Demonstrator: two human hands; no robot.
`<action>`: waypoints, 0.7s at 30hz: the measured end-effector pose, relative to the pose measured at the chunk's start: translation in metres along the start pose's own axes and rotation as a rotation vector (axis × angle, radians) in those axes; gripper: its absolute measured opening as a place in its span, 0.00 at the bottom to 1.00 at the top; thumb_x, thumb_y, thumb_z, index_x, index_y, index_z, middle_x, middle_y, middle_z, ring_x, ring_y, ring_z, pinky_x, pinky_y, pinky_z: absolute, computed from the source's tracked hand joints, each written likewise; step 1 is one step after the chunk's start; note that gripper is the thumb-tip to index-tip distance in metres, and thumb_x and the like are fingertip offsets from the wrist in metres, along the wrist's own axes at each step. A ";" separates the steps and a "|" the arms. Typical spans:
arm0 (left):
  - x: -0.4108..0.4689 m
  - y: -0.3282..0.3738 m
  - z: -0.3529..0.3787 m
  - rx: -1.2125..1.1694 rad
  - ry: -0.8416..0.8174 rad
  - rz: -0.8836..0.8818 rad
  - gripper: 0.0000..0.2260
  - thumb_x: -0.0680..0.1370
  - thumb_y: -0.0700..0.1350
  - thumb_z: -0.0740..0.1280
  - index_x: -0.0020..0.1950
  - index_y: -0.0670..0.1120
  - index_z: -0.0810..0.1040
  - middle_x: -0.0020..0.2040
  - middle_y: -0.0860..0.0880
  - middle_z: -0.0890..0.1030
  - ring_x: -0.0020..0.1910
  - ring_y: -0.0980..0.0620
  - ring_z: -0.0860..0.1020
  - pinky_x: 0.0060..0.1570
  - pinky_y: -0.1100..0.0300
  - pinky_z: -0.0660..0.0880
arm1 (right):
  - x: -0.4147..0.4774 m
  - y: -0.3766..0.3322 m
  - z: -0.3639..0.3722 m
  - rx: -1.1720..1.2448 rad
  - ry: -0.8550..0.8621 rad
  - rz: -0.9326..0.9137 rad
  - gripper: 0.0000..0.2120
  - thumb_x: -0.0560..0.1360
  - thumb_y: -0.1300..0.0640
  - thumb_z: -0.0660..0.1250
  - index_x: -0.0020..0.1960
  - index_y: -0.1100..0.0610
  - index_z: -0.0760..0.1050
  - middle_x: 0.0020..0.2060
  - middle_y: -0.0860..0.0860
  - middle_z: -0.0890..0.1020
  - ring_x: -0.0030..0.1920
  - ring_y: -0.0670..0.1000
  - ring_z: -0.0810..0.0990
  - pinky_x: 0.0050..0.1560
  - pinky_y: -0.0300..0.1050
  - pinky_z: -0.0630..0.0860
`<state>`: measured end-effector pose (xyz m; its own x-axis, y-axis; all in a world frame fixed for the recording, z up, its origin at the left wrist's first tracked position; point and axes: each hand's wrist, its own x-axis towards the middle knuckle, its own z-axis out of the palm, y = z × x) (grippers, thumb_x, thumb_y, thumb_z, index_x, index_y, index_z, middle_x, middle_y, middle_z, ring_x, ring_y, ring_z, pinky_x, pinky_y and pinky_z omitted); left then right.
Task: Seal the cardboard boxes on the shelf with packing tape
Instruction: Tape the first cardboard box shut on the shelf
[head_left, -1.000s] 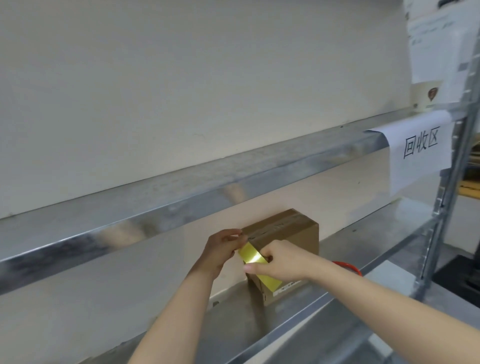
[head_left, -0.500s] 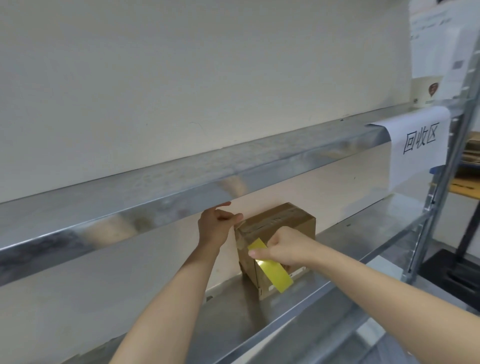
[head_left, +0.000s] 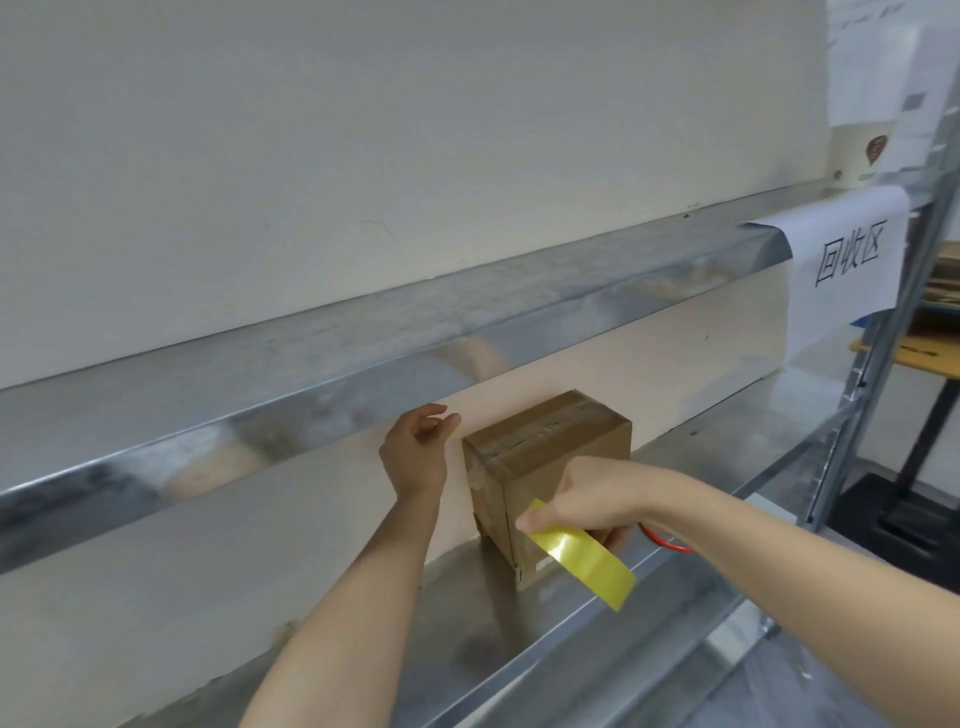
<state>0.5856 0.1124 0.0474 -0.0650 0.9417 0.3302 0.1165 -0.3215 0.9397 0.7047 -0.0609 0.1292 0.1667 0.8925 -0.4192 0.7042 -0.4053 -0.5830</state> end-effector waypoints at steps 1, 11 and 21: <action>0.002 -0.003 0.000 0.023 -0.004 0.014 0.07 0.70 0.41 0.77 0.46 0.44 0.83 0.40 0.48 0.82 0.38 0.57 0.78 0.40 0.79 0.69 | 0.001 0.002 0.003 -0.006 0.002 0.005 0.19 0.74 0.41 0.68 0.38 0.58 0.76 0.32 0.51 0.80 0.35 0.50 0.81 0.43 0.42 0.82; 0.010 -0.020 0.024 0.027 -0.006 0.000 0.06 0.71 0.40 0.75 0.40 0.46 0.80 0.37 0.49 0.81 0.39 0.47 0.81 0.46 0.54 0.78 | 0.023 0.009 0.004 -0.038 0.028 0.028 0.23 0.75 0.41 0.66 0.32 0.57 0.69 0.28 0.51 0.75 0.30 0.50 0.77 0.43 0.43 0.80; 0.012 -0.034 0.029 -0.036 0.026 -0.064 0.08 0.70 0.39 0.76 0.39 0.46 0.78 0.35 0.51 0.80 0.31 0.60 0.77 0.43 0.47 0.81 | 0.038 0.018 0.006 -0.025 -0.011 0.042 0.22 0.74 0.40 0.67 0.33 0.57 0.70 0.27 0.50 0.74 0.28 0.49 0.76 0.37 0.41 0.79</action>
<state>0.6093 0.1378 0.0172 -0.0964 0.9577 0.2711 0.0759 -0.2644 0.9614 0.7192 -0.0353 0.0984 0.1890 0.8724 -0.4509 0.7135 -0.4374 -0.5474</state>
